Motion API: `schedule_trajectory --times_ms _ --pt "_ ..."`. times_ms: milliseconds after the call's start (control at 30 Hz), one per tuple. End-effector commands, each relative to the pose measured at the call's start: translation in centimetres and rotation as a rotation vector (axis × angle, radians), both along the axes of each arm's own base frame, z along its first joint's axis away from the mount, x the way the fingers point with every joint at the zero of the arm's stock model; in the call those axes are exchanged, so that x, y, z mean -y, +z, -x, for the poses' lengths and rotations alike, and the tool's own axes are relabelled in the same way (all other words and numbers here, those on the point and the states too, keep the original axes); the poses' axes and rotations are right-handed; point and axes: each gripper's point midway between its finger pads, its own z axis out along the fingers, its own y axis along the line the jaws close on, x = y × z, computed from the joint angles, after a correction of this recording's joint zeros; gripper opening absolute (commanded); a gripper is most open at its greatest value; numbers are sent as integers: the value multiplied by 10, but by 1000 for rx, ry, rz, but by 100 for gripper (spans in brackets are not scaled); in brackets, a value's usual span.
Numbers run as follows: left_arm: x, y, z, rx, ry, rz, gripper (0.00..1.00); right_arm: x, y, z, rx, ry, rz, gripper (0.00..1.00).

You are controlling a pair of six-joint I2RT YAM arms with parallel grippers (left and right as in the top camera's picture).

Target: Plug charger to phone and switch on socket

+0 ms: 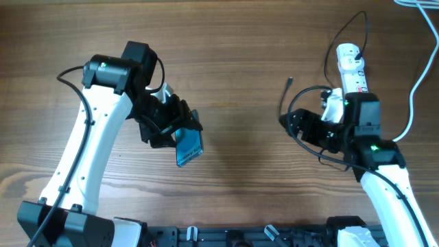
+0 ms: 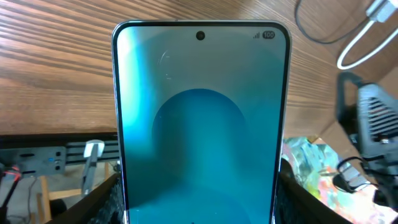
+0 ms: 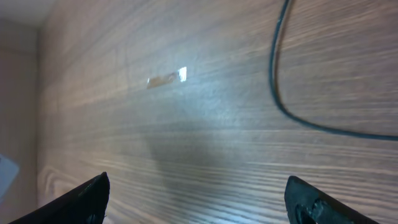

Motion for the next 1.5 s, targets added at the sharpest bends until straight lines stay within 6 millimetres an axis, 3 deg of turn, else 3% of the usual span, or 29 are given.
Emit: schedule_trajectory --times_ms 0,100,267,367,500,567,700,867,1000,1200,1367,1467 --pt "9 10 -9 31 17 66 36 -14 2 9 -32 49 -12 90" --pt "14 11 -30 61 118 75 37 -49 18 34 -75 201 -190 90" --pt "24 18 -53 91 217 126 37 -79 57 75 -120 383 -448 90" --pt "38 30 -55 78 223 231 38 -85 80 87 15 449 -424 91" --pt "42 32 -61 114 211 239 37 -74 88 64 265 330 -165 91" --pt "48 31 -67 139 224 219 39 -86 102 54 360 286 -130 91" --pt "55 26 -74 198 220 162 39 -131 118 46 453 253 -143 91" --pt "51 21 -80 225 246 110 39 -175 102 38 453 172 -122 91" --pt "51 21 -80 223 248 110 39 -193 97 22 452 90 -165 89" --pt "51 21 -80 223 248 110 40 -208 98 2 490 33 -219 59" --pt "50 21 -80 224 249 107 40 -207 108 -2 524 6 -241 43" --pt "50 21 -80 224 249 107 40 -208 112 -3 505 -19 -284 39"
